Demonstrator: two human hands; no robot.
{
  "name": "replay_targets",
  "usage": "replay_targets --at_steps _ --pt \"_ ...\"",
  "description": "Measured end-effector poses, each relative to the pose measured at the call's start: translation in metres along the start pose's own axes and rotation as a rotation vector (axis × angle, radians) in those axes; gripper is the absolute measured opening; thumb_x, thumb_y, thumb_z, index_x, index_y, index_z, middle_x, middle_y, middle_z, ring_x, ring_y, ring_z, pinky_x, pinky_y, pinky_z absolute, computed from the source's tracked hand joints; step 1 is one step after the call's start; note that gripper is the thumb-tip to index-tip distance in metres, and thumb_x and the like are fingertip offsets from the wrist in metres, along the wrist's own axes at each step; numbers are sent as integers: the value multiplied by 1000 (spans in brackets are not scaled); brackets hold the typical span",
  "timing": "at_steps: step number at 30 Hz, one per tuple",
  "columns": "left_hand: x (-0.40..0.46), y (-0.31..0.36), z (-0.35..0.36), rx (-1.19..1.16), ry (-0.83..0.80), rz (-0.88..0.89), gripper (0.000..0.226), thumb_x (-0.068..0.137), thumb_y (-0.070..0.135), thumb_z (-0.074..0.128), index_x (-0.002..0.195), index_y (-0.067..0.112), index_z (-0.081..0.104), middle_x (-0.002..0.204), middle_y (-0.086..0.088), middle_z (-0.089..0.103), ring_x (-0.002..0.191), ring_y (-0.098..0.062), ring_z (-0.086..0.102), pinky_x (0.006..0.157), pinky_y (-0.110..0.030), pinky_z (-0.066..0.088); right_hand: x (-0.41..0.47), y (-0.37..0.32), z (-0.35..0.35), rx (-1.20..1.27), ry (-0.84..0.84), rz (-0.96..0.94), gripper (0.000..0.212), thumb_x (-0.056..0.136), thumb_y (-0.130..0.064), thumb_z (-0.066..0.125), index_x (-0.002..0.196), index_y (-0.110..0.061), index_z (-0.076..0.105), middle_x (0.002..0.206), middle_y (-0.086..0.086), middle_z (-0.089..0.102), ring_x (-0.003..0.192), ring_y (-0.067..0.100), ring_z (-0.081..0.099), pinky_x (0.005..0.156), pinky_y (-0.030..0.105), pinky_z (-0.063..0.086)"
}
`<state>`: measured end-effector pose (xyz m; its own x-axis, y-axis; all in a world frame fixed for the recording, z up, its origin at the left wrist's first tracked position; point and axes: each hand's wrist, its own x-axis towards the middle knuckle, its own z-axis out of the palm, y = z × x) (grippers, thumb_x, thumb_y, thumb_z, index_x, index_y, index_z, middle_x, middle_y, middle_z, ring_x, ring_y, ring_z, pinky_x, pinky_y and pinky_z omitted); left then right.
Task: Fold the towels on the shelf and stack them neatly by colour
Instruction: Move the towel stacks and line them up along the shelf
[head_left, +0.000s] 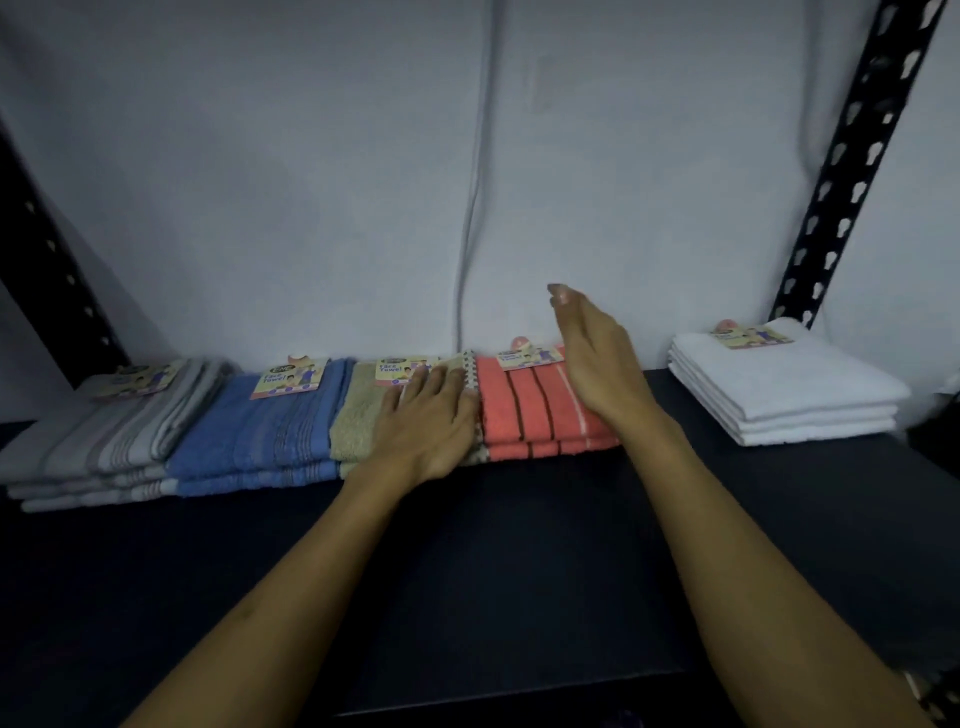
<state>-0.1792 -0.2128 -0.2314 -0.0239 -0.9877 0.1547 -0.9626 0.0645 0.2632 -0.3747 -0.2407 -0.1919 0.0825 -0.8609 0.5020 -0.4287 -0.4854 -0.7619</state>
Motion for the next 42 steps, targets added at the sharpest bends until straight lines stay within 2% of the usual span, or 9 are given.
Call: replay_targets --at_steps 4,8,13,18,21,23,29,36,42 --pt "0 18 -13 -98 110 7 51 105 46 27 145 21 46 153 -6 46 142 -29 39 117 -48 29 -6 44 -59 -117 308 51 35 105 -32 45 128 -12 62 122 -1 65 117 16 56 100 28 41" --pt "8 63 -11 -235 190 160 46 106 39 38 143 15 52 145 -9 55 133 -31 48 111 -40 36 -19 93 -122 -245 437 182 29 99 -19 54 122 -3 63 124 15 64 121 31 54 100 29 39" --pt "19 153 17 -482 84 284 41 105 30 43 142 15 53 137 -7 59 120 -19 57 97 -23 37 -42 127 -181 -516 544 350 46 92 -32 61 130 -6 59 132 21 56 126 38 42 105 46 34" --pt "25 230 46 -633 22 290 50 106 36 43 150 12 43 152 -7 47 137 -23 47 116 -34 35 -43 141 -193 -340 590 524 71 90 -36 67 147 -5 38 149 19 37 138 35 32 111 42 31" --pt "27 255 58 -674 -112 175 59 106 38 44 156 10 30 154 -11 42 141 -27 40 107 -26 31 -41 143 -198 -138 600 605 64 93 -33 64 143 0 42 139 16 51 127 31 49 98 34 42" --pt "27 259 63 -637 -156 141 52 106 28 45 152 8 34 152 -14 43 138 -28 42 94 -22 32 -42 146 -199 -59 576 608 44 94 -29 63 127 -1 57 123 13 62 105 27 59 81 30 46" --pt "23 240 51 -452 -129 215 53 103 14 46 153 6 32 155 -13 40 141 -28 39 104 -23 30 -42 142 -190 -37 417 557 21 94 -27 60 103 -8 59 102 8 65 88 23 61 57 26 42" --pt "37 183 19 -276 134 342 44 95 17 54 140 12 55 157 -11 40 149 -28 27 121 -39 25 -40 129 -162 71 261 434 61 100 -27 56 151 -18 24 127 -4 49 115 16 51 94 29 42" --pt "62 120 24 57 -1 74 50 104 46 30 140 18 49 144 -11 51 138 -37 40 116 -54 28 -41 128 -160 123 303 406 46 95 -10 57 140 -15 52 123 -2 55 110 15 54 79 20 42"
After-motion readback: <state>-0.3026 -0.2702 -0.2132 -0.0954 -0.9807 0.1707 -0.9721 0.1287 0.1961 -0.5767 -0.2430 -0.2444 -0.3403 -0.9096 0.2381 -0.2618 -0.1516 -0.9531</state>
